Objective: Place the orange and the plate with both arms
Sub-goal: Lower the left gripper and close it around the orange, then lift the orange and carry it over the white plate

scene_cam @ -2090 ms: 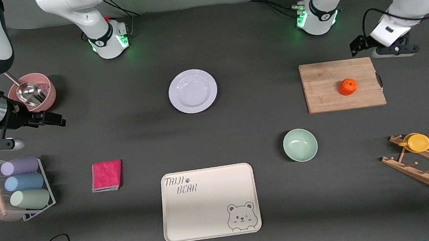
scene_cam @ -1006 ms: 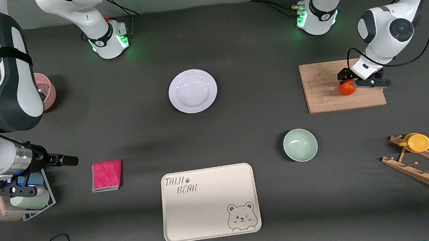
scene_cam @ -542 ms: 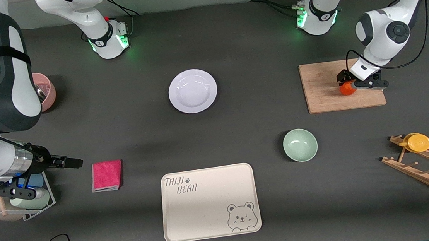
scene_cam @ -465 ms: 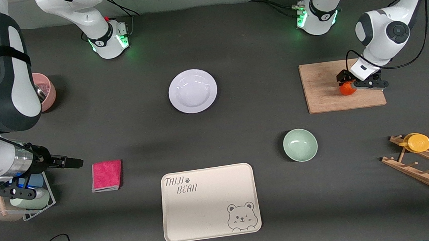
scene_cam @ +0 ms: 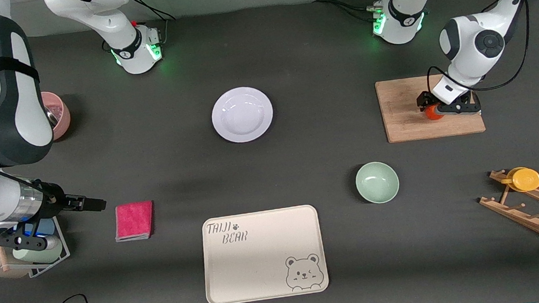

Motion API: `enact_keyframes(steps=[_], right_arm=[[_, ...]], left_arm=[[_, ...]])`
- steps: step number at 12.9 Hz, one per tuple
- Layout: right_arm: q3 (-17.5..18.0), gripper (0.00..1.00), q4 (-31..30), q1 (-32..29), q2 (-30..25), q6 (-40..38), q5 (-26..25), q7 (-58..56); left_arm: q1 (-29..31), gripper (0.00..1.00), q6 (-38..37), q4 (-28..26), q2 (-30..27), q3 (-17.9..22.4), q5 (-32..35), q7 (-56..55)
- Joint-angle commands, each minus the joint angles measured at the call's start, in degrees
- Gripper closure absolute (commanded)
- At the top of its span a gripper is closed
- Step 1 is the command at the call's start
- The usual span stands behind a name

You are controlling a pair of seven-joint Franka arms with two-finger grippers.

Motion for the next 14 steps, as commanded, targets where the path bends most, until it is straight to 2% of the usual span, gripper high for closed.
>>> enact_keyframes(steps=[1, 4, 5, 7, 10, 12, 14], right_arm=[[0.1, 0.00, 1.7, 0.0, 0.6, -1.0, 0.7, 1.5], [0.1, 0.00, 1.6, -0.3, 0.7, -1.0, 3.5, 0.6], [0.0, 0.00, 1.4, -0.1, 0.7, -1.1, 3.7, -1.6], [0.1, 0.00, 0.4, -0.1, 1.0, -1.4, 4.2, -7.3], [-0.4, 0.00, -0.1, -2.1, 1.1, -1.6, 9.9, -7.5], [-0.4, 0.00, -0.2, -2.2, 1.1, -1.6, 10.0, -6.7], [-0.4, 0.00, -0.4, -1.9, 1.1, -1.7, 10.0, -7.1]], left_arm=[[-0.6, 0.35, 1.5, -1.9, -0.9, 0.3, 0.2, -1.0], [-0.6, 0.39, 0.3, -1.0, -2.8, 0.3, 0.2, -1.0], [-0.6, 0.40, -2.9, -0.2, -4.8, 0.2, 0.2, -1.1], [-0.5, 0.40, -19.0, 6.7, -10.4, 0.3, 0.2, -1.2], [-0.4, 0.40, -46.0, 23.9, -14.8, 0.3, 0.1, -0.9], [-0.1, 0.40, -56.2, 33.4, -15.6, 0.4, 0.1, -0.2], [-0.3, 0.40, -61.6, 38.3, -15.6, 0.2, 0.0, -0.2]])
